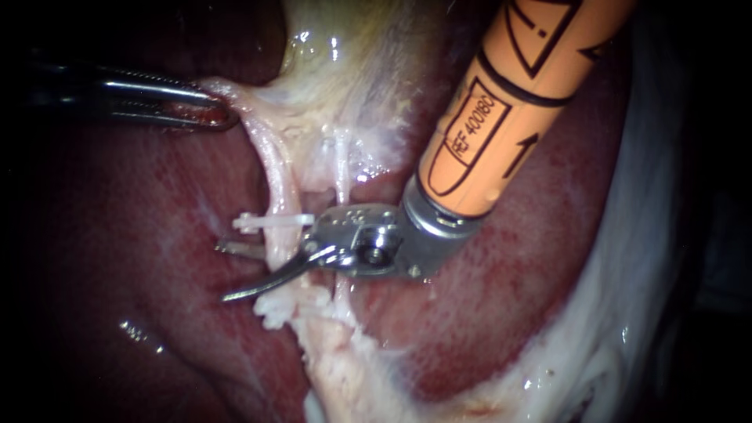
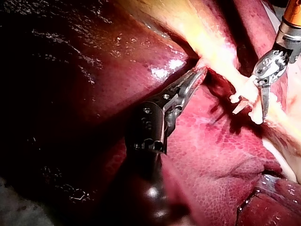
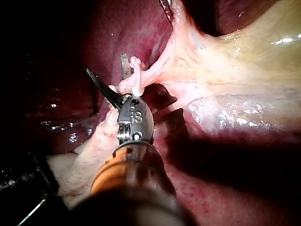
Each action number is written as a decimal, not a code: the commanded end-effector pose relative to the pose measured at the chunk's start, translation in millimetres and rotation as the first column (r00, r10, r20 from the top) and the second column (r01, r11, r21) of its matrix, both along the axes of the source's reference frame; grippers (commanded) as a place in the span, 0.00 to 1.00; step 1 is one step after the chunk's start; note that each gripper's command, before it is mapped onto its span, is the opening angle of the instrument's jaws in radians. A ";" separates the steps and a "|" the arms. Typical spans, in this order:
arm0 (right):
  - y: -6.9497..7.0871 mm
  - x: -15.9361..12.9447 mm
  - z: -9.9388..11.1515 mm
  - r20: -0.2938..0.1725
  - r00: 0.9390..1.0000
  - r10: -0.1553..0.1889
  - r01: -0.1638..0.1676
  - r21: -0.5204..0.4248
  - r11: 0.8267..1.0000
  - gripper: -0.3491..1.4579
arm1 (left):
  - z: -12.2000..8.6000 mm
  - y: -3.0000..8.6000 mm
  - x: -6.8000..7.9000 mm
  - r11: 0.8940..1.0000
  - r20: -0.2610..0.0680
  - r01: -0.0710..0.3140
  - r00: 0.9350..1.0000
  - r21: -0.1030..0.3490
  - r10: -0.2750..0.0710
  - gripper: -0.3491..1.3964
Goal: Go to the cutting position left tube
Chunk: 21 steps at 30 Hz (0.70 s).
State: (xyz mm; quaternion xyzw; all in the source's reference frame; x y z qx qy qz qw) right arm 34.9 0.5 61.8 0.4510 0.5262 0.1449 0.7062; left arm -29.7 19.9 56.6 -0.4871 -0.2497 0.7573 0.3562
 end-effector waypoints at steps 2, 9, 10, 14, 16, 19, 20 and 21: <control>0.2 0.0 -1.0 -0.006 1.000 0.003 -0.003 0.006 1.000 0.88 | 0.0 0.0 0.0 1.000 0.002 -0.001 1.000 0.000 0.001 0.00; 0.6 -0.1 -2.9 -0.020 1.000 0.012 -0.012 0.019 1.000 0.88 | 0.0 0.0 0.1 1.000 0.002 -0.002 1.000 0.000 0.002 0.00; 0.6 -0.1 -2.8 -0.020 1.000 0.012 -0.012 0.019 1.000 0.88 | 0.0 0.0 0.1 1.000 0.002 -0.002 1.000 0.000 0.002 0.00; 0.7 -0.3 -2.5 -0.020 1.000 0.013 -0.012 0.018 1.000 0.88 | 0.0 0.0 0.1 1.000 0.002 -0.002 1.000 0.000 0.002 0.00; 0.7 -0.4 -2.5 -0.020 1.000 0.013 -0.012 0.018 1.000 0.88 | 0.0 0.0 0.1 1.000 0.002 -0.002 1.000 0.000 0.002 0.00; 0.7 -0.4 -2.5 -0.020 1.000 0.013 -0.012 0.018 1.000 0.88 | 0.0 0.0 0.1 1.000 0.002 -0.002 1.000 0.000 0.002 0.00; 0.7 -0.4 -2.5 -0.020 1.000 0.013 -0.012 0.018 1.000 0.88 | 0.0 0.0 0.1 1.000 0.002 -0.002 1.000 0.000 0.002 0.00; 0.7 -0.4 -2.5 -0.020 1.000 0.013 -0.012 0.018 1.000 0.88 | 0.0 0.0 0.1 1.000 0.002 -0.002 1.000 0.000 0.002 0.00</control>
